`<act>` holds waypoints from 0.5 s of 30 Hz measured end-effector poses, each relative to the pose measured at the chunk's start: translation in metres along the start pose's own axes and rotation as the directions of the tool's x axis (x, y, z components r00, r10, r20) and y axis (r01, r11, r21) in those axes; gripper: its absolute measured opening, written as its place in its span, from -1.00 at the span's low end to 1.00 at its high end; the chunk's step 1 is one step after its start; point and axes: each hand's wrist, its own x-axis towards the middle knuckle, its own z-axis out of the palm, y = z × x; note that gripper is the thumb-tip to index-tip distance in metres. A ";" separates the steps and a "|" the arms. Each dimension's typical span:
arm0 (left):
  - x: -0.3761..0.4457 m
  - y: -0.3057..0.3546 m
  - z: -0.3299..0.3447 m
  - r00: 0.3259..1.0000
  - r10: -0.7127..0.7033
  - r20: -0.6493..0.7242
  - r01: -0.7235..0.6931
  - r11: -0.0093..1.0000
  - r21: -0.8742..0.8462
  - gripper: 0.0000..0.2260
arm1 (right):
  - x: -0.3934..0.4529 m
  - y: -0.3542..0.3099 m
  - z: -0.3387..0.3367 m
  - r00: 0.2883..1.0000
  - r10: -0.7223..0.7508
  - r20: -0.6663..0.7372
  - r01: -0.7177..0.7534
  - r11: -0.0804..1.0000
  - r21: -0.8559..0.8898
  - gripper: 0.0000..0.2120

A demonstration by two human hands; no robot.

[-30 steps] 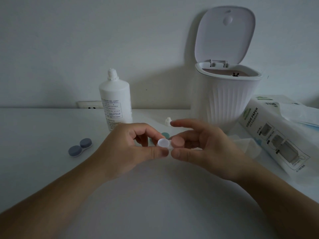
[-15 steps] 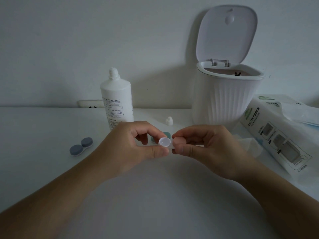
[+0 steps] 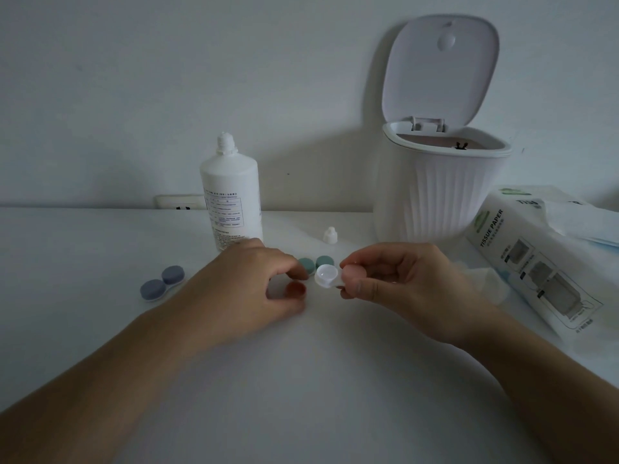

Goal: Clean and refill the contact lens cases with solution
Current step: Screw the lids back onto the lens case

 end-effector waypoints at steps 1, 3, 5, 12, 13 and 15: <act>-0.001 0.001 0.000 1.000 -0.003 -0.007 0.003 1.000 -0.003 -0.78 | 0.000 0.000 0.000 1.000 0.000 0.004 0.000 1.000 0.000 -0.79; -0.001 0.005 -0.002 1.000 -0.014 0.004 0.014 1.000 -0.012 -0.93 | 0.000 -0.001 0.000 1.000 -0.004 0.003 0.004 1.000 0.007 -0.76; 0.000 0.007 -0.003 1.000 0.016 0.001 -0.016 0.999 -0.029 -0.85 | 0.000 -0.001 0.000 1.000 -0.003 0.000 0.003 1.000 0.015 -0.76; 0.001 0.008 -0.002 0.985 0.000 -0.172 -0.061 0.935 -0.350 -0.84 | 0.000 -0.002 -0.001 1.000 0.005 -0.005 -0.005 1.000 0.003 -0.85; 0.001 0.009 -0.002 0.983 -0.025 -0.183 -0.055 0.907 -0.417 -0.85 | 0.000 -0.002 -0.001 1.000 0.008 -0.001 -0.008 1.000 0.006 -0.85; 0.000 0.012 -0.002 0.977 -0.090 -0.195 -0.026 0.850 -0.526 -0.90 | 0.000 -0.002 -0.001 1.000 0.010 0.003 -0.010 1.000 0.006 -0.85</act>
